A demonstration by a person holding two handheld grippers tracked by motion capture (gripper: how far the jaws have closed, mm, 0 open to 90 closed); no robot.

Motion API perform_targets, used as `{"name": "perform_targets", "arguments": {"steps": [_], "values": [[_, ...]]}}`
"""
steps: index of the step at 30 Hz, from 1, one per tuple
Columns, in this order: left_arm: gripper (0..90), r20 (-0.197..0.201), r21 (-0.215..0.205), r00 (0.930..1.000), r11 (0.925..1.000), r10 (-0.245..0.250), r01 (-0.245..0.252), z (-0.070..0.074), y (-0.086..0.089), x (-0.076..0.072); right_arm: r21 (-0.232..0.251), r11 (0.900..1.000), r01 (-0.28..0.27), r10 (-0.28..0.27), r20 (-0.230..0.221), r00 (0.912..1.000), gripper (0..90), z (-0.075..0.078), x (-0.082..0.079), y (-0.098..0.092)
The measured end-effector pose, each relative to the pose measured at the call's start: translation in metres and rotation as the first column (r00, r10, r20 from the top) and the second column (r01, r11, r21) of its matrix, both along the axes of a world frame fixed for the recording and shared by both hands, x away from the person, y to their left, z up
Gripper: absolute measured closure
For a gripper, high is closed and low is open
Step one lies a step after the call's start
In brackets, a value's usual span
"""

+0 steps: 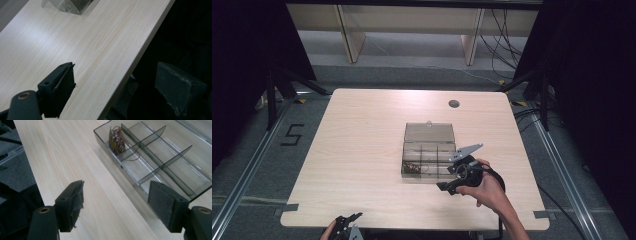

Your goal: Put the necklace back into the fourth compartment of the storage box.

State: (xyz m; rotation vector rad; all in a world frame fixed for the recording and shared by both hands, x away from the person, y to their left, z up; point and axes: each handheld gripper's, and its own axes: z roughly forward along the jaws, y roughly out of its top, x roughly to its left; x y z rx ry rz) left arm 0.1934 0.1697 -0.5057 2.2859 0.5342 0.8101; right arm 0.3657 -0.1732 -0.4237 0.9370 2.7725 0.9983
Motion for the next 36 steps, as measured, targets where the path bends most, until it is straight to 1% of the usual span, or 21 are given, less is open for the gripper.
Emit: {"name": "perform_targets", "arguments": {"steps": [1, 2, 4, 5, 7, 8, 9, 12, 14, 15, 20, 21, 22, 25, 28, 30, 31, 32, 33, 35, 36], "values": [[15.5, 0.007, 0.029, 1.0000, 0.9996, 0.000, 0.000, 0.002, 0.001, 0.001, 0.022, 1.000, -0.010, 0.010, 0.015, 0.9998, 29.2, -0.002, 0.000, 0.001], [15.5, 0.022, 0.024, 0.9997, 0.9996, 0.013, -0.014, 0.001, 0.001, 0.001, 0.025, 1.000, -0.006, 0.006, 0.014, 0.9999, 29.2, -0.002, 0.000, 0.002], [15.5, 0.005, 0.026, 1.0000, 0.9996, -0.004, 0.004, 0.002, 0.001, 0.000, 0.013, 1.000, -0.004, 0.004, 0.009, 0.9999, 28.1, -0.002, 0.000, 0.002], [15.5, 0.005, 0.029, 1.0000, 0.9996, -0.004, 0.004, 0.002, 0.001, 0.001, 0.030, 1.000, -0.008, 0.008, 0.011, 0.9999, 27.9, -0.004, -0.001, 0.003], [15.5, -0.001, 0.023, 1.0000, 0.9997, 0.000, 0.000, 0.001, 0.001, 0.001, 0.025, 1.000, -0.007, 0.006, 0.014, 0.9999, 27.1, -0.004, -0.002, 0.002], [15.5, -0.014, 0.012, 0.9999, 0.9999, -0.007, 0.007, 0.001, 0.001, 0.001, 0.026, 1.000, 0.000, 0.001, -0.004, 1.0000, 27.1, -0.004, -0.003, 0.002], [15.5, -0.009, 0.015, 0.9999, 0.9999, -0.006, 0.007, 0.001, 0.001, 0.001, 0.056, 0.998, 0.004, -0.005, 0.013, 0.9999, 27.0, -0.008, -0.003, 0.002], [15.5, 0.017, 0.023, 0.9998, 0.9997, 0.009, -0.009, 0.001, 0.001, 0.001, 0.041, 0.999, 0.001, -0.001, 0.008, 1.0000, 27.0, -0.008, -0.004, 0.001], [15.5, 0.015, 0.026, 0.9999, 0.9996, 0.007, -0.007, 0.001, 0.001, 0.001, 0.042, 0.999, 0.011, -0.012, 0.027, 0.9996, 27.3, -0.008, -0.004, 0.000], [15.5, 0.000, 0.024, 1.0000, 0.9997, -0.004, 0.004, 0.002, 0.001, 0.000, 0.053, 0.998, 0.019, -0.020, 0.024, 0.9995, 27.3, -0.008, -0.005, -0.001], [15.5, 0.005, 0.020, 1.0000, 0.9998, 0.003, -0.003, 0.002, 0.001, 0.001, 0.061, 0.998, 0.016, -0.018, 0.041, 0.9990, 27.3, -0.009, -0.008, -0.004], [15.5, 0.009, 0.023, 1.0000, 0.9997, 0.003, -0.003, 0.001, 0.001, 0.001, 0.082, 0.996, 0.024, -0.027, 0.035, 0.9990, 27.3, -0.011, -0.009, -0.003], [15.5, 0.017, 0.024, 0.9998, 0.9997, 0.006, -0.007, 0.001, 0.001, 0.001, 0.062, 0.998, 0.014, -0.017, 0.044, 0.9989, 27.3, -0.010, -0.008, -0.005], [15.5, 0.007, 0.009, 1.0000, 1.0000, 0.002, -0.002, 0.000, 0.000, 0.001, 0.064, 0.998, -0.002, 0.000, 0.040, 0.9992, 27.4, -0.012, -0.009, -0.008], [15.5, 0.009, 0.023, 1.0000, 0.9997, 0.000, 0.000, 0.002, 0.001, 0.001, 0.070, 0.997, 0.025, -0.028, 0.038, 0.9989, 27.4, -0.014, -0.011, -0.013], [15.5, 0.014, 0.015, 0.9999, 0.9998, 0.008, -0.008, 0.001, 0.001, 0.001, 0.075, 0.997, 0.020, -0.023, 0.046, 0.9987, 27.4, -0.016, -0.011, -0.016], [15.5, -0.003, 0.012, 1.0000, 0.9999, 0.000, 0.000, 0.002, 0.002, 0.000, 0.075, 0.997, 0.026, -0.029, 0.041, 0.9987, 27.4, -0.016, -0.012, -0.017], [15.5, -0.001, 0.012, 1.0000, 0.9999, 0.000, 0.000, 0.002, 0.002, 0.000, 0.078, 0.997, 0.021, -0.023, 0.030, 0.9993, 27.4, -0.017, -0.013, -0.019], [15.5, -0.004, -0.018, 1.0000, 0.9998, 0.003, -0.003, 0.001, 0.001, 0.000, 0.078, 0.997, 0.021, -0.023, 0.030, 0.9993, 27.4, -0.017, -0.013, -0.019], [15.5, -0.013, -0.025, 0.9999, 0.9997, 0.006, -0.007, 0.002, 0.001, 0.000, 0.086, 0.996, 0.005, -0.008, 0.033, 0.9994, 27.4, -0.018, -0.015, -0.019], [15.5, -0.009, -0.026, 0.9999, 0.9997, 0.005, -0.005, 0.002, 0.001, 0.000, 0.084, 0.996, 0.020, -0.022, 0.026, 0.9994, 27.4, -0.018, -0.017, -0.020]]}}
